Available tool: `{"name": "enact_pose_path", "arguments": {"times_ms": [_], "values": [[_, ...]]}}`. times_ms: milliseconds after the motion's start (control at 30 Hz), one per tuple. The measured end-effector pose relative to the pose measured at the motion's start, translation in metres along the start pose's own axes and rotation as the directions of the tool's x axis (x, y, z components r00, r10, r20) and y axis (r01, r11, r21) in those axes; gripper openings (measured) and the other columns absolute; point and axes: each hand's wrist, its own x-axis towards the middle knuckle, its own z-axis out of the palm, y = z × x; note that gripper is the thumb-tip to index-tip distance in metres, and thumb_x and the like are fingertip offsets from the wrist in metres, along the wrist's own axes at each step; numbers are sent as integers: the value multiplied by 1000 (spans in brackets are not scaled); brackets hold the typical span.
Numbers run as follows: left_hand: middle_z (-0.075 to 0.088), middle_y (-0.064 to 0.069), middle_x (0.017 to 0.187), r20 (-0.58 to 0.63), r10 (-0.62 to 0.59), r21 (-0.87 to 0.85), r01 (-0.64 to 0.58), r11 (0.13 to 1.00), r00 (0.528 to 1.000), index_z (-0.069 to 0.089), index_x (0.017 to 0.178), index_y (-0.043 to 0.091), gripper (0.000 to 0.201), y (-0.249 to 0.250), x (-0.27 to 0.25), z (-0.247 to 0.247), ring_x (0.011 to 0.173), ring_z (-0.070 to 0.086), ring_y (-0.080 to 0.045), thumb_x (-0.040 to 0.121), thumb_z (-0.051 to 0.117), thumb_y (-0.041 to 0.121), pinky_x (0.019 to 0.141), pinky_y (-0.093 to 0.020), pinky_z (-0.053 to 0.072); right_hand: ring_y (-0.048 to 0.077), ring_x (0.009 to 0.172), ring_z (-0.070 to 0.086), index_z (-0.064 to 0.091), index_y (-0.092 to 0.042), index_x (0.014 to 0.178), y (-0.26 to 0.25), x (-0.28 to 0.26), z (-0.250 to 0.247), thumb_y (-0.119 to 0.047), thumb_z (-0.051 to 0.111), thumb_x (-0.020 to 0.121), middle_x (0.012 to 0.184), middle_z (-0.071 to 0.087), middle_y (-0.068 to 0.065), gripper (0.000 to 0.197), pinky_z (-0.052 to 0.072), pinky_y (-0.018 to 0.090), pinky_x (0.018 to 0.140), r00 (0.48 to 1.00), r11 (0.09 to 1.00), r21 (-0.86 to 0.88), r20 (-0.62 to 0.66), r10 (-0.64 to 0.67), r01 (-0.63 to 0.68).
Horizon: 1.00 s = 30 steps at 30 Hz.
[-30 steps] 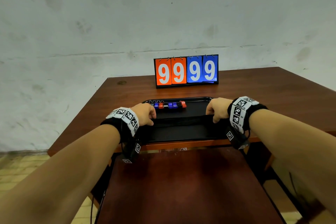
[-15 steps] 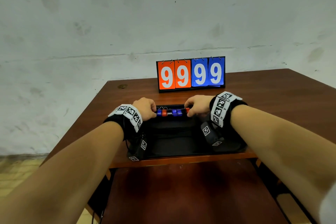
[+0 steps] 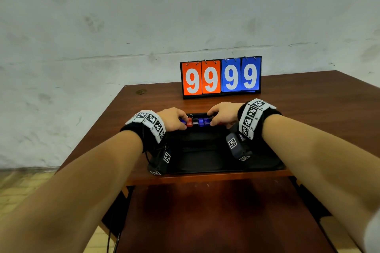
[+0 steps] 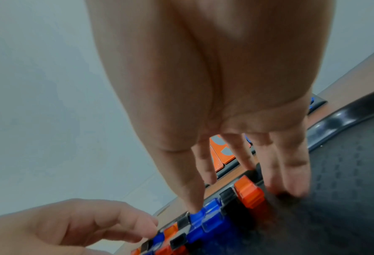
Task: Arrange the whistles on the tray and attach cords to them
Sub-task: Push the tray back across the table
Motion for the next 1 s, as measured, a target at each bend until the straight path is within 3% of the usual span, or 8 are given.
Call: {"name": "enact_pose_path", "arguments": {"times_ms": [100, 267, 367, 433, 567, 733, 867, 1000], "values": [[59, 0, 120, -67, -59, -44, 56, 997, 996, 63, 121, 18, 33, -1, -8, -3, 105, 57, -17, 89, 66, 24, 87, -27, 43, 18, 107, 52, 45, -18, 144, 7, -12, -4, -25, 66, 91, 135, 52, 4, 57, 53, 32, 83, 999, 1000, 28, -48, -5, 7], [66, -12, 111, -127, -252, -100, 240, 966, 959, 66, 111, 4, 28, -9, -32, -7, 92, 57, -22, 88, 66, 20, 81, -30, 45, 22, 95, 59, 49, -11, 138, 33, -40, -9, -26, 67, 90, 114, 58, 6, 54, 55, 31, 71, 987, 994, 60, -131, 98, -91], [64, -13, 89, -88, -330, -132, 318, 939, 940, 66, 86, 1, 14, -15, -46, -6, 75, 56, -23, 86, 64, 16, 65, -29, 45, 20, 83, 59, 58, -3, 127, 50, -57, -9, -25, 66, 90, 98, 63, 7, 44, 48, 26, 62, 970, 986, 12, -181, 163, -164], [60, -11, 82, -48, -375, -134, 366, 921, 926, 62, 75, 4, 14, -18, -54, -4, 69, 54, -24, 84, 62, 14, 59, -28, 43, 25, 95, 62, 63, -1, 121, 62, -67, -8, -26, 67, 89, 108, 66, 11, 40, 48, 28, 70, 957, 976, -27, -205, 207, -217], [59, -11, 91, -8, -416, -97, 414, 905, 909, 66, 96, 2, 21, -19, -65, -1, 77, 55, -24, 83, 65, 18, 61, -26, 42, 29, 103, 64, 67, -1, 112, 84, -79, -7, -22, 69, 85, 112, 68, 14, 34, 50, 31, 81, 933, 958, 8, -228, 279, -285], [64, -8, 87, 23, -427, -159, 425, 891, 904, 64, 85, 7, 16, -16, -69, -1, 75, 60, -22, 82, 66, 22, 63, -26, 44, 29, 93, 65, 64, 0, 100, 102, -83, -7, -16, 68, 83, 104, 67, 14, 24, 53, 33, 77, 909, 934, 87, -214, 358, -347], [68, -12, 94, 13, -426, -199, 420, 886, 905, 66, 94, 5, 24, -16, -64, 2, 82, 64, -27, 79, 69, 23, 67, -28, 48, 30, 91, 58, 56, -1, 96, 106, -84, -6, -12, 62, 88, 101, 60, 15, 15, 45, 32, 73, 889, 921, 95, -238, 390, -379], [67, -12, 92, 2, -440, -210, 430, 878, 898, 65, 88, 5, 19, -18, -61, 6, 79, 62, -27, 79, 70, 21, 65, -28, 45, 29, 89, 60, 60, -2, 95, 108, -81, -5, -16, 66, 86, 99, 62, 13, 18, 46, 30, 72, 904, 926, 85, -199, 378, -369]]}}
